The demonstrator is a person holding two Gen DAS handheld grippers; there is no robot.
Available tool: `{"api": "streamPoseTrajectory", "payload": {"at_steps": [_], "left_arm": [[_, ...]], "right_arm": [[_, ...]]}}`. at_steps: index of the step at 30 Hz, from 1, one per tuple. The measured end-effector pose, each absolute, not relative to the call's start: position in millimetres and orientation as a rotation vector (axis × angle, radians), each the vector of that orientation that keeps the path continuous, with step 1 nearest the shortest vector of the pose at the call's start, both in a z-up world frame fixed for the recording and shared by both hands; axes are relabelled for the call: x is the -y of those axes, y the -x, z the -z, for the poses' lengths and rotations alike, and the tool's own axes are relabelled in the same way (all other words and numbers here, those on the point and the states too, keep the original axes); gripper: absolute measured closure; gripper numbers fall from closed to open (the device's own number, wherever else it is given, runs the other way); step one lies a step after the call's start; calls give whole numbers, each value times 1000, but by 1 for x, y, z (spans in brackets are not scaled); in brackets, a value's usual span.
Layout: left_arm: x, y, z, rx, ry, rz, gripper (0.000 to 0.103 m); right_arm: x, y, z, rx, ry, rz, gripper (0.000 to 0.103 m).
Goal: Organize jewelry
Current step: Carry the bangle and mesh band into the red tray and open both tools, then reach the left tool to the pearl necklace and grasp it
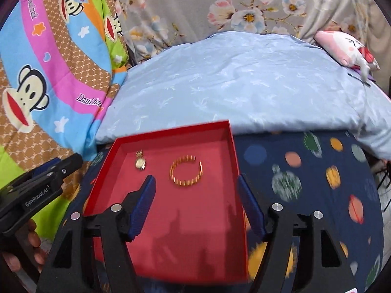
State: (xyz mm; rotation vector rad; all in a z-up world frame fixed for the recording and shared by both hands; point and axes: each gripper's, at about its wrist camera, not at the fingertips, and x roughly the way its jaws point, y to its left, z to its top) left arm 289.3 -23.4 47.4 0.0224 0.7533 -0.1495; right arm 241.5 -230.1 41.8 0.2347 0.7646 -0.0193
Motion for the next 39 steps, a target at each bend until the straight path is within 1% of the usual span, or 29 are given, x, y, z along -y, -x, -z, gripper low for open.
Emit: {"api": "streamPoseTrajectory", "payload": {"at_steps": [7,11,14,19,28,30,31,32,33,36,37,38,39], "left_arm": [[-6,-190,-20,-823,-9,94,46],[-21,-141,-4,-869,44,71,42],[-23,-113,7,-903,47,75,42],[-14,-79,22,-926,12,114,32],[14,-69,47,-979,-59,192,32],[17,-68,51,-991,-58,209,39],[18,-68,53,-997,-59,212,41],[19,-68,55,-1002,-59,216,45],[20,-69,56,-1007,-59,218,52],[22,-68,58,-1002,-79,217,63],[22,-67,58,-1001,-80,219,66],[21,-67,58,-1001,-75,229,72],[20,-67,57,-1002,-69,236,81]], "right_arm": [[224,-137,-32,-764,-222,25,36],[212,-91,-17,-812,-215,-9,36],[203,-63,-6,-841,-201,-8,36],[198,-33,8,-874,-228,-6,36],[201,-16,15,-894,-243,20,36],[203,-16,14,-892,-245,23,36],[203,-16,14,-893,-246,24,36],[203,-17,15,-894,-246,25,36],[203,-17,16,-896,-247,24,37],[202,-19,17,-901,-247,18,42],[201,-20,17,-904,-249,14,43],[201,-20,18,-906,-250,12,44],[200,-20,18,-907,-250,12,44]]}}
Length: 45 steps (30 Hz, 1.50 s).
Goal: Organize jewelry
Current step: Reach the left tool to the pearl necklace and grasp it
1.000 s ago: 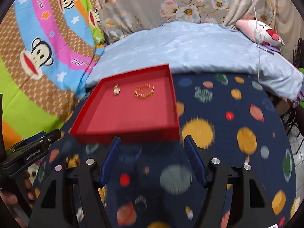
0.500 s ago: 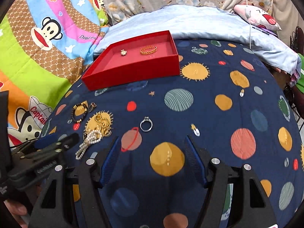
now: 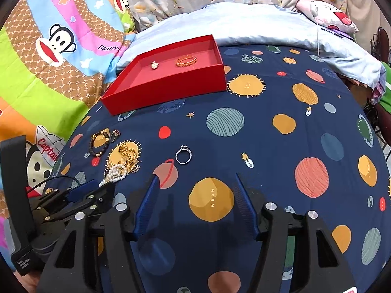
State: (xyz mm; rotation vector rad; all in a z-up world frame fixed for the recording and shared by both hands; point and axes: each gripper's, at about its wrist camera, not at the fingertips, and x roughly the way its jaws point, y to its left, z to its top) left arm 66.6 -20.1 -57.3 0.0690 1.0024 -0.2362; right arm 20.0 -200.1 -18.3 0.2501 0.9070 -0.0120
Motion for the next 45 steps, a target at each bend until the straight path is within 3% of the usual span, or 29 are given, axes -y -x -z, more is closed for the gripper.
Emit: {"api": "streamPoseTrajectory", "payload": {"at_steps": [6,20,37,45], "left_arm": [[15,-62,53,-1002,-42,275,92],[-38,-56,-7,-889,73,218,93],[-53,-69,0,-899,91,165,93],[-59,-71,2,-905,92,151,93]], "right_arm": [[196,-20,18,-909,-243,7,45],[181,-36,25,-921,-210,-25,55],[159,-54,24,-928,-202,-95,60],[110,-59,28,-959,-165,-228,78]]}}
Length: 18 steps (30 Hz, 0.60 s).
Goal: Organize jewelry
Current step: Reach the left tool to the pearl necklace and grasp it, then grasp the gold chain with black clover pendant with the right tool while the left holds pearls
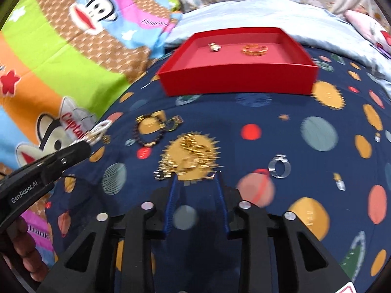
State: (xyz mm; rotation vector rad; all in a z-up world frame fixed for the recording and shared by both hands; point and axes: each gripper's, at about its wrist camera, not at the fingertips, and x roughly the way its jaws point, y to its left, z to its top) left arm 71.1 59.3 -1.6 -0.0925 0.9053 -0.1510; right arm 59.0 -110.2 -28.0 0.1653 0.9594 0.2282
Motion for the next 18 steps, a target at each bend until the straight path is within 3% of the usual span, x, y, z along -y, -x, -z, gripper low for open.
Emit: {"api": "streamPoseTrajectory", "payload": {"at_steps": [11,16,18], "left_arm": [[-69,-75,8,-921,106,138,93],[-72,-77,10,-923,110,133,93],[-72,-77,10,-924,110,134,93]], "right_arm": [[72,-74,39,-983,-108,-296,82],[66,-79,46,-999,-100,-301,94],[66,-79,46,-994,-100,-301,95]]}}
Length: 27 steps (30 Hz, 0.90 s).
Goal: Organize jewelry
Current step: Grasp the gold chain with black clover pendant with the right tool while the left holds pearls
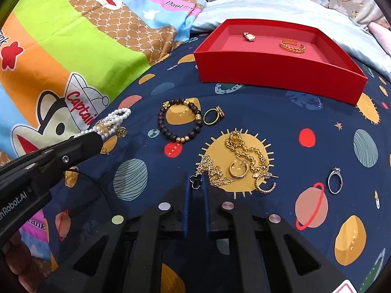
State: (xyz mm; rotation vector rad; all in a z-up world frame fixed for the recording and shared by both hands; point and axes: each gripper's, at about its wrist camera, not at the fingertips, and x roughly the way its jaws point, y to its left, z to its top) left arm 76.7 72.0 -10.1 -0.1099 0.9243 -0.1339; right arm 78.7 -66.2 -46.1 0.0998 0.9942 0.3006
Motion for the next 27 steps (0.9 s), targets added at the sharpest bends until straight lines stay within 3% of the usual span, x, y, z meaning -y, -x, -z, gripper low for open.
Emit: {"api": "streamPoseTrajectory", "payload": {"at_steps": [3,12,19,25,27], "left_arm": [[-73,-77,11,-926,113,134,93],[-70,-74,12,-929,109,140,93],[-69,-73,12,-928,109,141,93],[-69,-73,11,-929,113,140,93],[-69,-72,11,-929,114,140,93]], "right_arm": [[66,-79,47,-996,-100,-305,102],[79,-73,44,-989,-134,-290,103],[77,-75,45,-987,-140,-291,83],[68,-81,48,-986,-120,-286,82],[67,-82,48,-982,-107,-280,87]]}}
